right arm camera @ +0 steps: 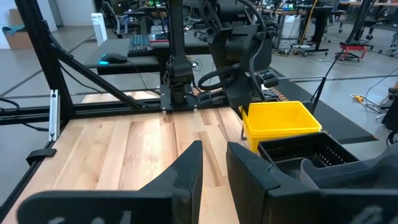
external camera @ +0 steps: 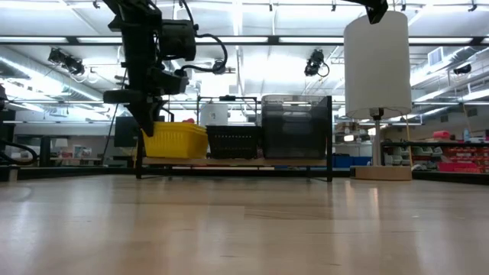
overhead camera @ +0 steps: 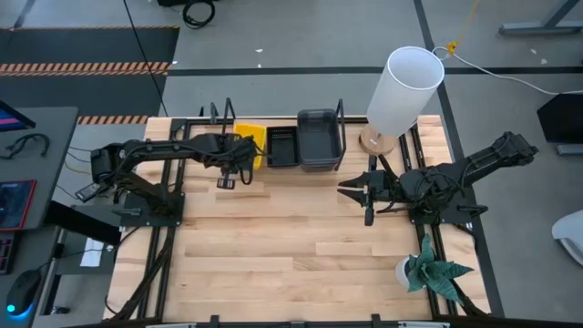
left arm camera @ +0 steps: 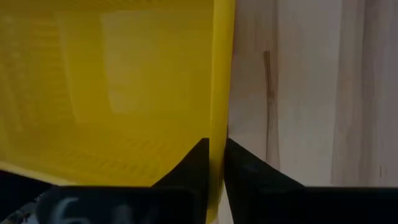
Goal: Stack baskets on shelf by color
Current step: Put the stacked yellow baskets on the shelf
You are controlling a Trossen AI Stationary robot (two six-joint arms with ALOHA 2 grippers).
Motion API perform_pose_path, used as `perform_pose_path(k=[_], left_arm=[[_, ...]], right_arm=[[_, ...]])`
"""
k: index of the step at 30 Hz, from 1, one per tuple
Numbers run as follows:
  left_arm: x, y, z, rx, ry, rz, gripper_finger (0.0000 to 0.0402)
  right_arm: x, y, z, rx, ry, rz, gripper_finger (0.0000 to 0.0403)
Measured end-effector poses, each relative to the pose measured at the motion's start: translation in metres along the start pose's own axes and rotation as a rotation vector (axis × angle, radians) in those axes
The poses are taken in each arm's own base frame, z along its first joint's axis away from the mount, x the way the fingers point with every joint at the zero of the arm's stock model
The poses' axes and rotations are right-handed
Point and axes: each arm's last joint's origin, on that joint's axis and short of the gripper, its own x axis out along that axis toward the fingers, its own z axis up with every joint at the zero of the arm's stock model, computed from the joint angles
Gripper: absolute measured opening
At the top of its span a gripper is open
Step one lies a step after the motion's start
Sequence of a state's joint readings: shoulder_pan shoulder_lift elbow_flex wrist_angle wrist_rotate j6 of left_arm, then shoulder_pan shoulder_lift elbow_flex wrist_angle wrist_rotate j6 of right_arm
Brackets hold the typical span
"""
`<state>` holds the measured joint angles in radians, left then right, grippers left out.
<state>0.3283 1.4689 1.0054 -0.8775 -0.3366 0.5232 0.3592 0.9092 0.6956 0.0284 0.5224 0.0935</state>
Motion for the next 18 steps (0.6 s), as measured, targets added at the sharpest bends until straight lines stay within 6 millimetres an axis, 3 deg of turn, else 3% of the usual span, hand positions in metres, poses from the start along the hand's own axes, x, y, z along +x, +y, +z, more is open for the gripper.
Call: perform_pose_path(k=[18], left_arm=[[-0.0002, 0.0019, 0.0047, -0.227, -0.054, 0.003, 0.0085]], right_arm=[[0.0000, 0.0000, 0.0002, 0.001, -0.002, 0.000, 0.0077]])
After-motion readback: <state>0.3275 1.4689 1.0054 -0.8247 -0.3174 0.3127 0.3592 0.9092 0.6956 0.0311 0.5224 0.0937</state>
